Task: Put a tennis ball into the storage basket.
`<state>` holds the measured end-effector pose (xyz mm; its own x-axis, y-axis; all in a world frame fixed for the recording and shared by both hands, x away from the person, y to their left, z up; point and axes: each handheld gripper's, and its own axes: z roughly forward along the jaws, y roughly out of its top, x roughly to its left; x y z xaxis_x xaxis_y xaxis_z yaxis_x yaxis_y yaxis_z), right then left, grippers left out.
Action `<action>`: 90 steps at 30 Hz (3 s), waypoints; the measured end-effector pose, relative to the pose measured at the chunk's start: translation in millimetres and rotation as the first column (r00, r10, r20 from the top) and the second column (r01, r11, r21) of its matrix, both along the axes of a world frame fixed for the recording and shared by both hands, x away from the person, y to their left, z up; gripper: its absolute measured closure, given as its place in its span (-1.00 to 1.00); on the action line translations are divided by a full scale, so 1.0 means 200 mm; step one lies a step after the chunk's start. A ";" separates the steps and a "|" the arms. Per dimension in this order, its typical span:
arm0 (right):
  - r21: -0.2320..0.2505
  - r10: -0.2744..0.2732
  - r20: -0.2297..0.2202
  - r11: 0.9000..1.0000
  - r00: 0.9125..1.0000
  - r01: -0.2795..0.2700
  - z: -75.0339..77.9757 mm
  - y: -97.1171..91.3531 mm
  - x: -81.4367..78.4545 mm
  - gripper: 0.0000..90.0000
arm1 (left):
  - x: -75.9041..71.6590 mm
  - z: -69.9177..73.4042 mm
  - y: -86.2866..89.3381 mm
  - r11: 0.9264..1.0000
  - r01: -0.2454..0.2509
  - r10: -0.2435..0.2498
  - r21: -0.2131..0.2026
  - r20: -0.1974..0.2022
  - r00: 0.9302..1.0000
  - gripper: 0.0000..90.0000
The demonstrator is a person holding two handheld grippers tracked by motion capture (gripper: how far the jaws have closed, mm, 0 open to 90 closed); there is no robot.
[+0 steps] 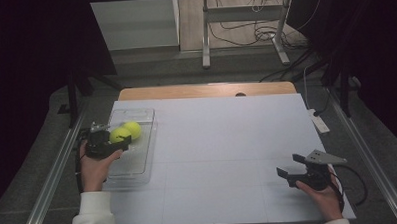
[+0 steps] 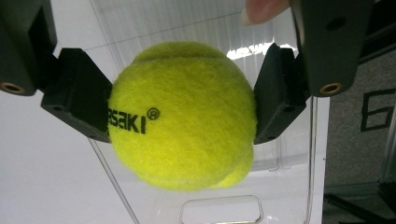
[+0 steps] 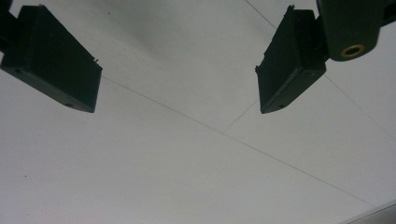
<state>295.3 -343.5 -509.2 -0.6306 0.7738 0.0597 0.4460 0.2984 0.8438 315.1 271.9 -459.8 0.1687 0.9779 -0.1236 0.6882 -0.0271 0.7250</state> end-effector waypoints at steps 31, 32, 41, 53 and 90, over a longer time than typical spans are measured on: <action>0.000 0.000 -0.001 1.000 1.000 0.000 0.00 0.00 0.00 -0.69 | 0.03 -0.06 0.00 0.999 -0.008 0.013 0.054 -0.095 0.995 -0.42; -0.001 0.001 0.000 1.000 1.000 -0.001 0.00 0.00 0.00 -0.69 | 0.03 -0.06 0.00 0.999 -0.011 0.016 0.053 -0.094 0.995 -0.42; -0.002 0.001 -0.001 1.000 1.000 -0.001 0.00 0.00 0.00 -0.69 | 0.01 -0.01 -0.01 1.000 -0.008 0.009 0.006 -0.020 1.000 -0.69; -0.002 0.002 -0.001 1.000 1.000 -0.002 0.00 0.00 0.00 -0.69 | 0.00 0.01 -0.02 1.000 0.016 -0.016 -0.021 0.025 1.000 -0.72; 0.036 0.014 0.002 0.999 1.000 -0.014 0.01 -0.01 0.01 -0.69 | -0.13 0.07 -0.20 0.960 0.250 -0.228 -0.127 0.168 0.959 -0.69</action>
<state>296.6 -346.3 -508.1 -0.6418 0.7620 0.0862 0.4407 0.2744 0.8547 289.6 231.2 -446.5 0.4228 0.8800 -0.2163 0.5570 -0.0641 0.8280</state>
